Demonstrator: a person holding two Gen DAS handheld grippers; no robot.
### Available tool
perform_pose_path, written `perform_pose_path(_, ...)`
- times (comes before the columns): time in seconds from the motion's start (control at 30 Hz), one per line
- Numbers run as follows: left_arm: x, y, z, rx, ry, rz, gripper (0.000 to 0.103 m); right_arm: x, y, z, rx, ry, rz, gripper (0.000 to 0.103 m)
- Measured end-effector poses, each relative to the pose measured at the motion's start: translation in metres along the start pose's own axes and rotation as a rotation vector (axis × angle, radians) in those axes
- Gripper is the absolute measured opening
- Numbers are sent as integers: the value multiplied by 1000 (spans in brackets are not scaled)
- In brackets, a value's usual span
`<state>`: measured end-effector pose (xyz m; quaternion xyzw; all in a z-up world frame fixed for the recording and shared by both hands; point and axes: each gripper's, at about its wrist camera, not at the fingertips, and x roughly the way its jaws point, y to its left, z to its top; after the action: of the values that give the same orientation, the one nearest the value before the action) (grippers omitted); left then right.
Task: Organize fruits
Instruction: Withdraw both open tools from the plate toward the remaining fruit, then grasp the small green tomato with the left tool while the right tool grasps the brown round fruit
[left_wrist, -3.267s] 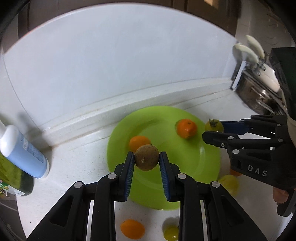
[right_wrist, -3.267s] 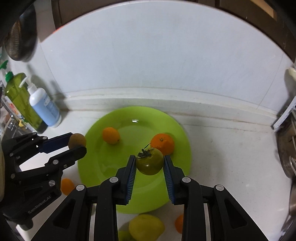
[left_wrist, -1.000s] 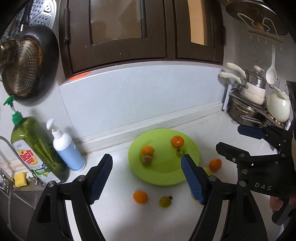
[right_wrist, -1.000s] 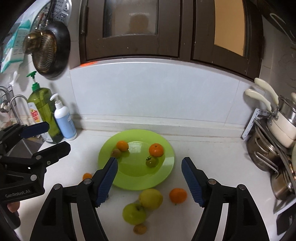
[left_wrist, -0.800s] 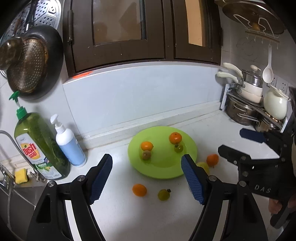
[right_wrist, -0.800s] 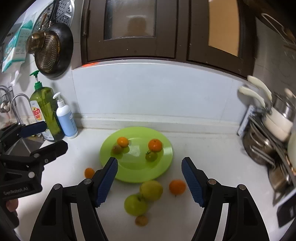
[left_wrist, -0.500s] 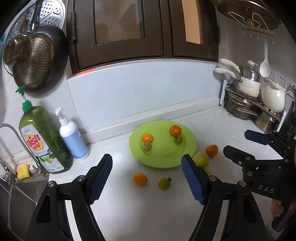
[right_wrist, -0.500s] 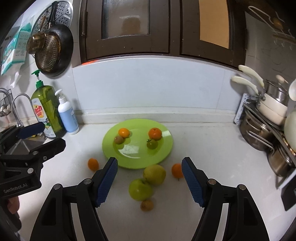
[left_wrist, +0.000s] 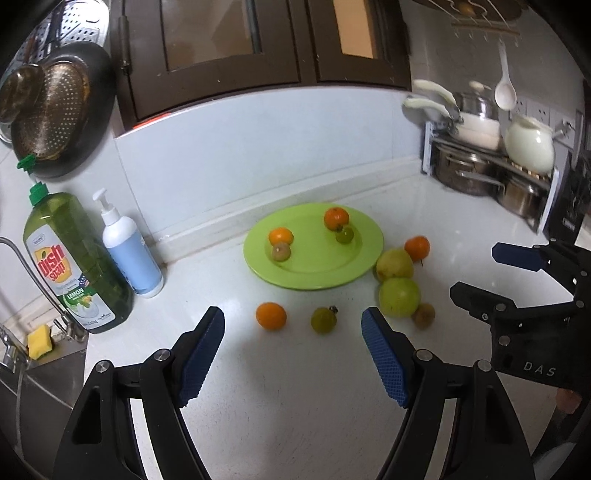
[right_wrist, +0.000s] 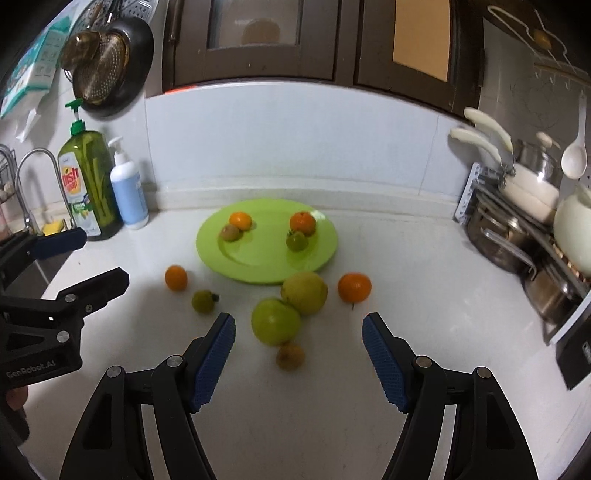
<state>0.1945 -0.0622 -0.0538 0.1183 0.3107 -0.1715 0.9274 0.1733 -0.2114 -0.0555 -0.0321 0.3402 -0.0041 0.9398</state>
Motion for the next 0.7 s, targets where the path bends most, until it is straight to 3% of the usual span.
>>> perform_pose_path(0.4, 47, -14, -17, 77, 96, -48, 76, 34, -7, -21, 33, 87, -15, 71)
perform_pose_path(0.7, 75, -20, -17, 117, 127, -72, 73, 57, -13, -29, 86, 155, 14, 59)
